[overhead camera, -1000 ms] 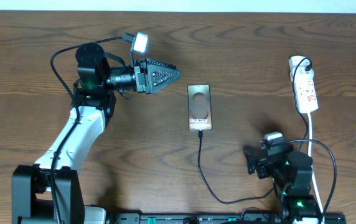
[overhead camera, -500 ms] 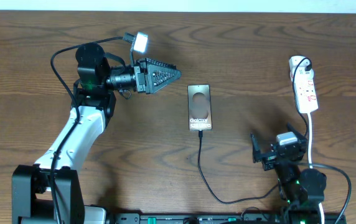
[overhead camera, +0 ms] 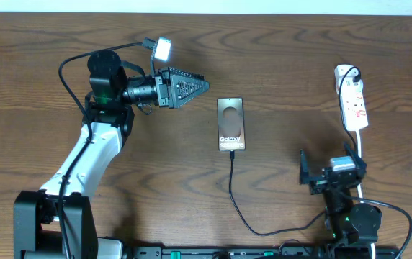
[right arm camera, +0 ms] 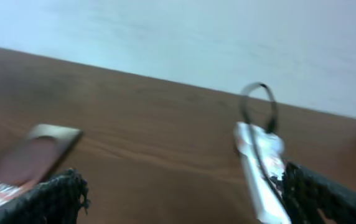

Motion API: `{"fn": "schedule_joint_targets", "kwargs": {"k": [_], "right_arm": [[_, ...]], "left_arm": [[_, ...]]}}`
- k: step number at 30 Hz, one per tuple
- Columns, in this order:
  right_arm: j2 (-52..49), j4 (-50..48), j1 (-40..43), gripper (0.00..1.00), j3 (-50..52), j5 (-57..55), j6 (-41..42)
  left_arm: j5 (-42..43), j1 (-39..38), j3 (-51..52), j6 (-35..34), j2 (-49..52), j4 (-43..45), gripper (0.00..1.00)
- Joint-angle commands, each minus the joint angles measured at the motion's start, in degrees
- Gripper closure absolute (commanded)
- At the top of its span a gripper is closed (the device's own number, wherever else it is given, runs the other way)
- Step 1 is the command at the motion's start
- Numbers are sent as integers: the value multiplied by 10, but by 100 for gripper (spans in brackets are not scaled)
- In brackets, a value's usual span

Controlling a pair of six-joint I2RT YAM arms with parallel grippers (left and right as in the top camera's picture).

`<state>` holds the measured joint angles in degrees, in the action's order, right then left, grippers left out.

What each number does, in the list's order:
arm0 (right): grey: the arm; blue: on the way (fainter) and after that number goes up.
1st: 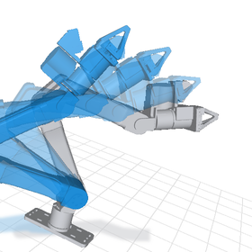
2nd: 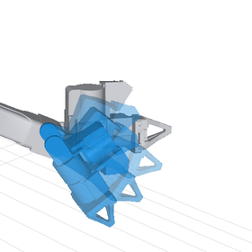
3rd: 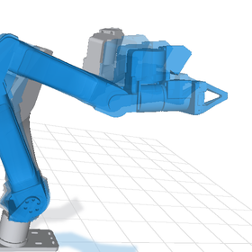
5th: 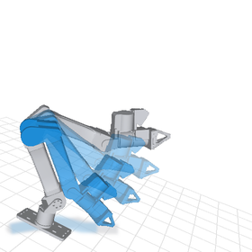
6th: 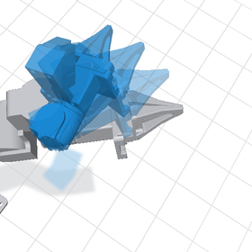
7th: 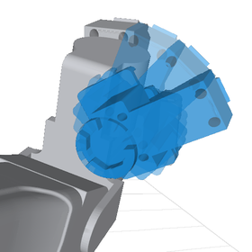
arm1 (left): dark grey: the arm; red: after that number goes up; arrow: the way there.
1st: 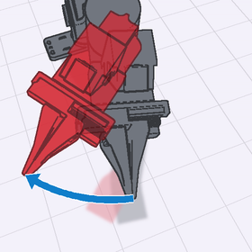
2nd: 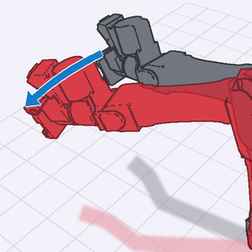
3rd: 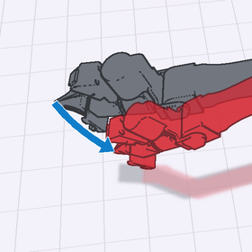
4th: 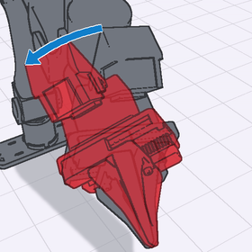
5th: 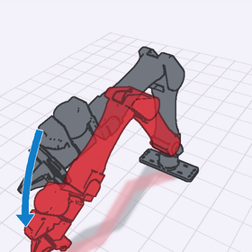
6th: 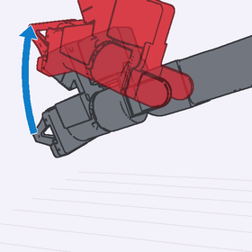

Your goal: Plug charger to phone and switch on socket

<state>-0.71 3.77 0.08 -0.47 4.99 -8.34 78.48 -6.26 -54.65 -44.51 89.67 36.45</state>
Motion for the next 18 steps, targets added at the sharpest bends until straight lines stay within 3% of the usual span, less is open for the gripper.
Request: {"fn": "schedule_joint_targets", "kwargs": {"k": [1, 18], "right_arm": [[4, 4, -5, 1, 2, -68, 42], [4, 4, -5, 1, 2, -57, 42]], "left_arm": [[3, 0, -10, 12, -9, 4, 7], [3, 0, -10, 12, -9, 4, 7]]}}
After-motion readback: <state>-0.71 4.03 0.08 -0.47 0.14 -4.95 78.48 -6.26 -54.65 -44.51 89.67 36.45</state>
